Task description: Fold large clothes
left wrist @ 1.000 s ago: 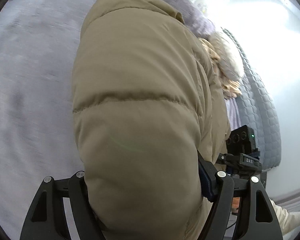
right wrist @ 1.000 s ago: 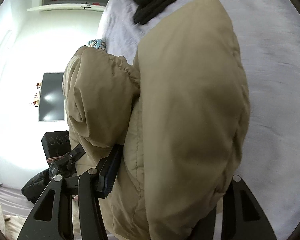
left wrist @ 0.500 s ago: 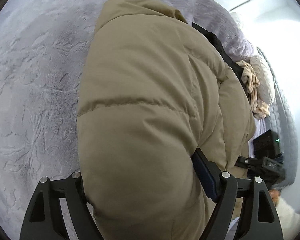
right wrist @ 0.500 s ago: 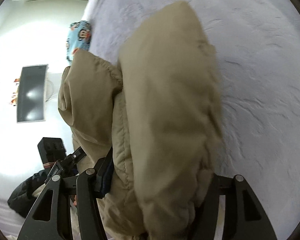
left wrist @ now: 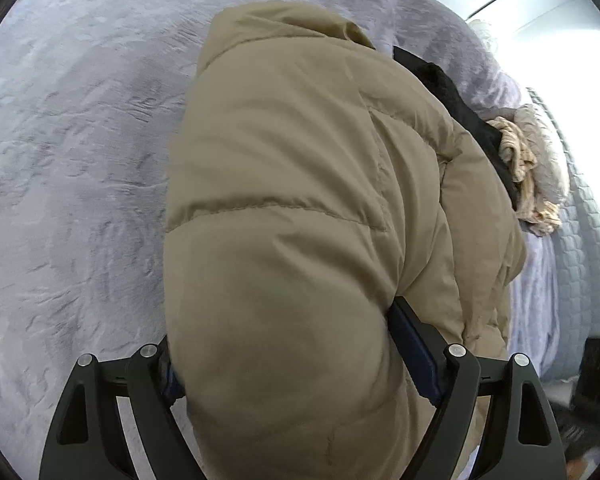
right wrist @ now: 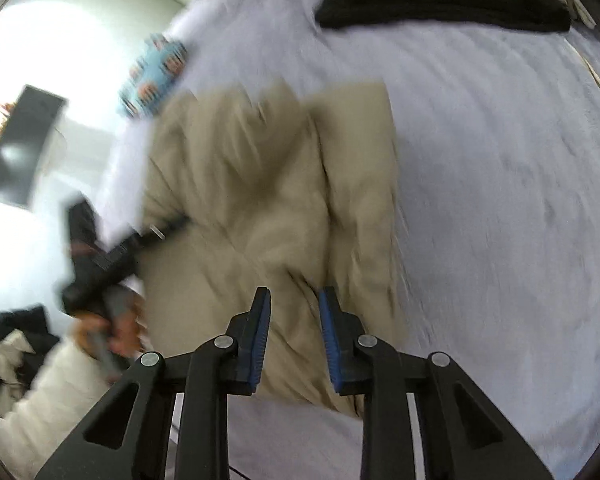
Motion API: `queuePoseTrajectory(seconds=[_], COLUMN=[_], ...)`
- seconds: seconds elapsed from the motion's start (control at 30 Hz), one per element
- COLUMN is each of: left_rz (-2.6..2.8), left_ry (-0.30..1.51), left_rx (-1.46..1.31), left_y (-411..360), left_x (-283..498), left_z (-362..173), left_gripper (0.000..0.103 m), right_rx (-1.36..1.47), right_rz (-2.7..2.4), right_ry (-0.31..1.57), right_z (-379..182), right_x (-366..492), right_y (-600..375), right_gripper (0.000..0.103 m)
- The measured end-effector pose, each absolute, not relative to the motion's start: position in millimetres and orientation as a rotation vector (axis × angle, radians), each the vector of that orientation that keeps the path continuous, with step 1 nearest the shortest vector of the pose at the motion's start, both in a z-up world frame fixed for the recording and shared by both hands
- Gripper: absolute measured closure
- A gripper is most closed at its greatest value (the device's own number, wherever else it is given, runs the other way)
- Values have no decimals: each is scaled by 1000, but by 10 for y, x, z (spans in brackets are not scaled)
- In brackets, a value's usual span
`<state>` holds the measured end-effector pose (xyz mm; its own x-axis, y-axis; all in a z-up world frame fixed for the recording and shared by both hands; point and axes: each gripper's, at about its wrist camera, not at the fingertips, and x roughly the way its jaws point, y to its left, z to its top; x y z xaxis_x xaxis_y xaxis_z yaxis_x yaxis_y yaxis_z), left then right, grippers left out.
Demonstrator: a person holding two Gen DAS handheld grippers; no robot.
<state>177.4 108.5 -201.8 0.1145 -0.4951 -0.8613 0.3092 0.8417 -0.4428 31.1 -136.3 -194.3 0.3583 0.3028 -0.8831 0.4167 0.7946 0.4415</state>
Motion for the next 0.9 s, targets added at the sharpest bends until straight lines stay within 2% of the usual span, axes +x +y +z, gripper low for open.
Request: queuePoseTrajectory(seconds=[0.17,0.5,0.9], left_rz=[-504,-444,-429], left_ry=[1264,1213,1218], left_rx=[-46,95,134], left_y=[1073,986,947], left_x=[1588,1312,1235], left_z=[-1761,-1564,-1517], left_gripper=[17,17,17], right_rx=[707,742,783], right_rz=[-125,-104,-105], right_ry=[1354,1400,1354], right_z=[-2343,-2618,-2465], right_x=[274,361,407], right_y=[-1278,-1288,-1448], right_gripper=[75,75,74])
